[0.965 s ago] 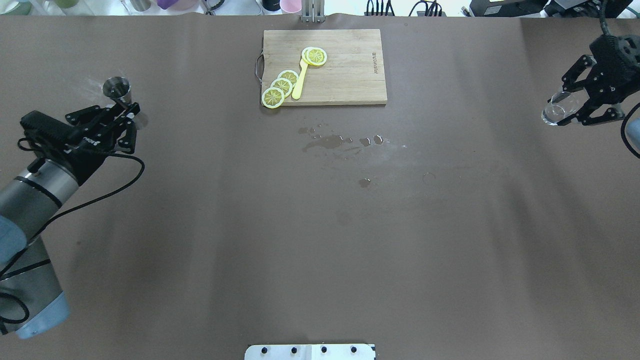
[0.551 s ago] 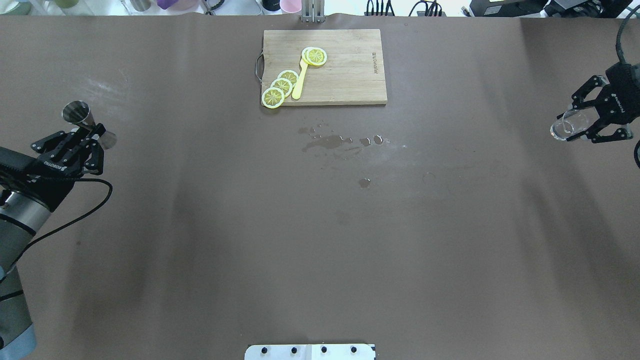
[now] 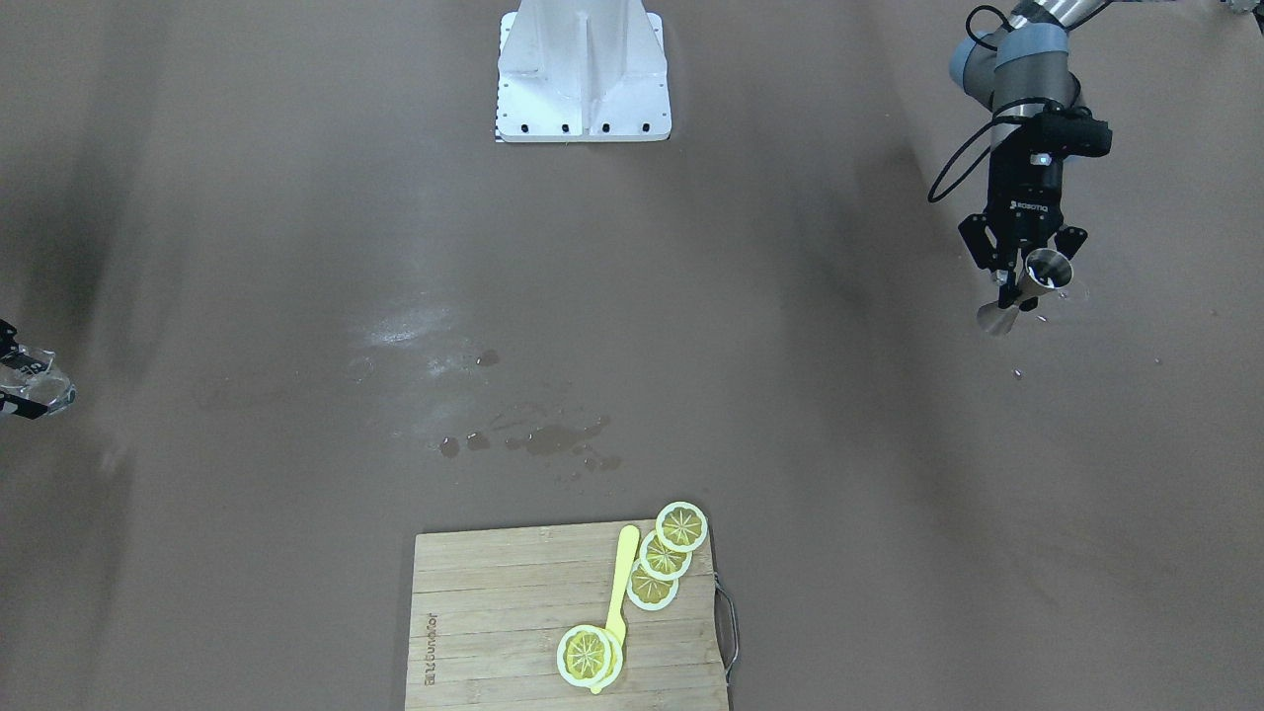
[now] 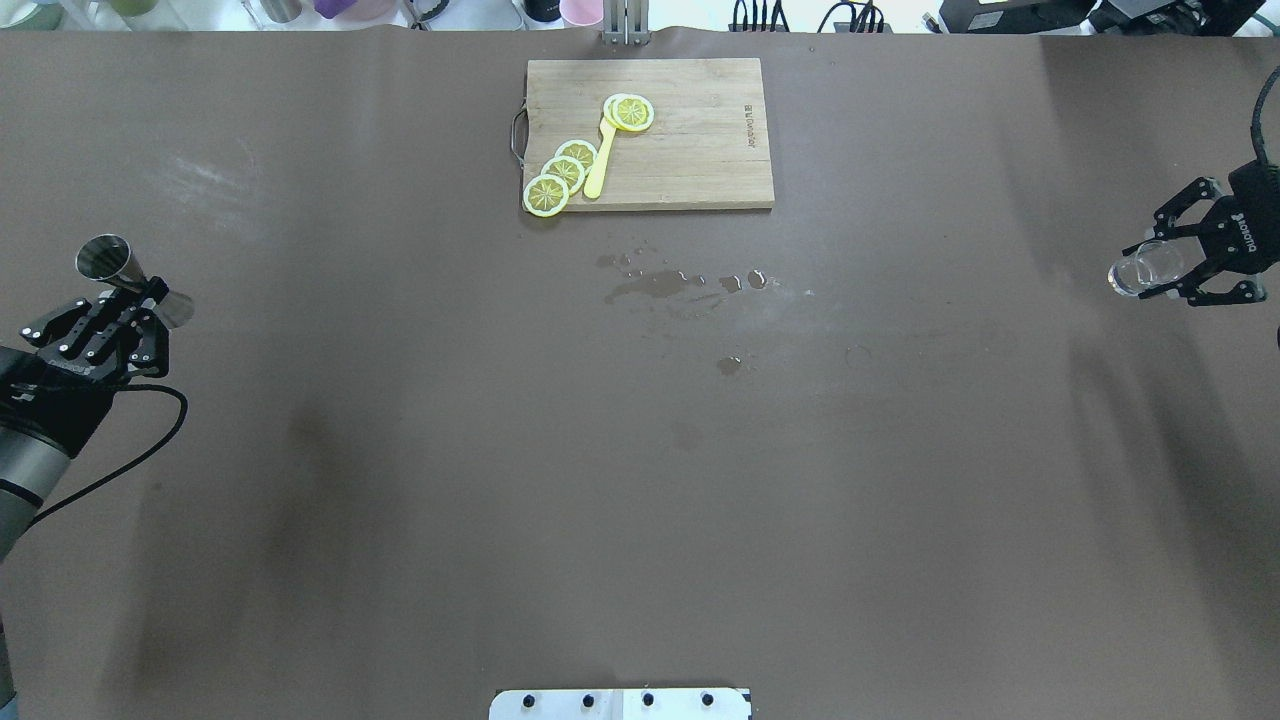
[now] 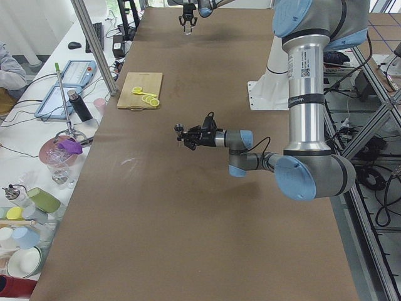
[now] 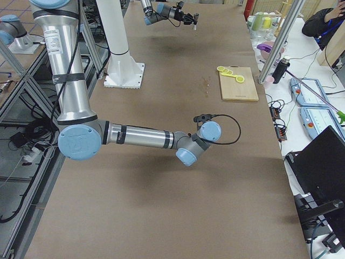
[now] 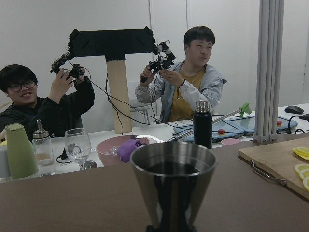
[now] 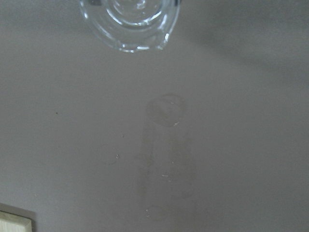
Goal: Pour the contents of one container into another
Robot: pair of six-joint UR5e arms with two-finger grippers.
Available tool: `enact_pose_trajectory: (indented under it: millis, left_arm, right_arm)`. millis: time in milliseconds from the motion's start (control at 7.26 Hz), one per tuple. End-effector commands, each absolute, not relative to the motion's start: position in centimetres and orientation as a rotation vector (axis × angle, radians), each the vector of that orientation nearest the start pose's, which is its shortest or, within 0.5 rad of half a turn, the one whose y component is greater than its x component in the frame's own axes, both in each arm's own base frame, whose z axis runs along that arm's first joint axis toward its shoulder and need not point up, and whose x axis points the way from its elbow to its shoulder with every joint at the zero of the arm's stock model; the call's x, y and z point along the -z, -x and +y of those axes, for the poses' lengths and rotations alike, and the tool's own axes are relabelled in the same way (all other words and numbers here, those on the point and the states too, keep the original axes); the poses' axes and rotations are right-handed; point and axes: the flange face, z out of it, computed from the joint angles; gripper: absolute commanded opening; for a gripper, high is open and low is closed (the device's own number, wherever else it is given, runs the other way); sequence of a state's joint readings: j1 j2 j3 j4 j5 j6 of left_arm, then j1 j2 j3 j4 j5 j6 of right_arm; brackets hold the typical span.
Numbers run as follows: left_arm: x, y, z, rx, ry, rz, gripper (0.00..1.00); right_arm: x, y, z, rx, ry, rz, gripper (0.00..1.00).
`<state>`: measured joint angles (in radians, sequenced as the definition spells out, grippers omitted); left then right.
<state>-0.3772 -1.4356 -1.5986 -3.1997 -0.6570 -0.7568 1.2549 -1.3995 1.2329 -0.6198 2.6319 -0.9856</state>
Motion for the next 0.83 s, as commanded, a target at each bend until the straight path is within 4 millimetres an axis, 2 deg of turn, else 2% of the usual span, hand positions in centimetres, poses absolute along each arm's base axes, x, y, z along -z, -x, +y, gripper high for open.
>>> enact_pose_trajectory:
  millis: [0, 138, 413, 689]
  left_arm:
    - [-53.1, -30.2, -32.9, 0.377, -1.348, 0.713, 0.00]
    - [-53.5, -30.5, -32.9, 0.374, -1.332, 0.688, 0.00]
    - [-53.6, -31.1, -33.3, 0.447, -1.290, 0.689, 0.00]
    - [-53.8, -32.0, -32.8, 0.479, -1.261, 0.706, 0.00]
  right_arm:
    - [-60.8, 15.3, -58.9, 1.541, -1.133, -0.790, 0.00]
    - [-60.0, 16.7, -60.2, 1.555, -1.135, -0.781, 0.00]
    - [-59.0, 18.3, -61.4, 1.563, -1.136, -0.753, 0.00]
    - [-59.3, 20.3, -61.2, 1.562, -1.106, -0.727, 0.00]
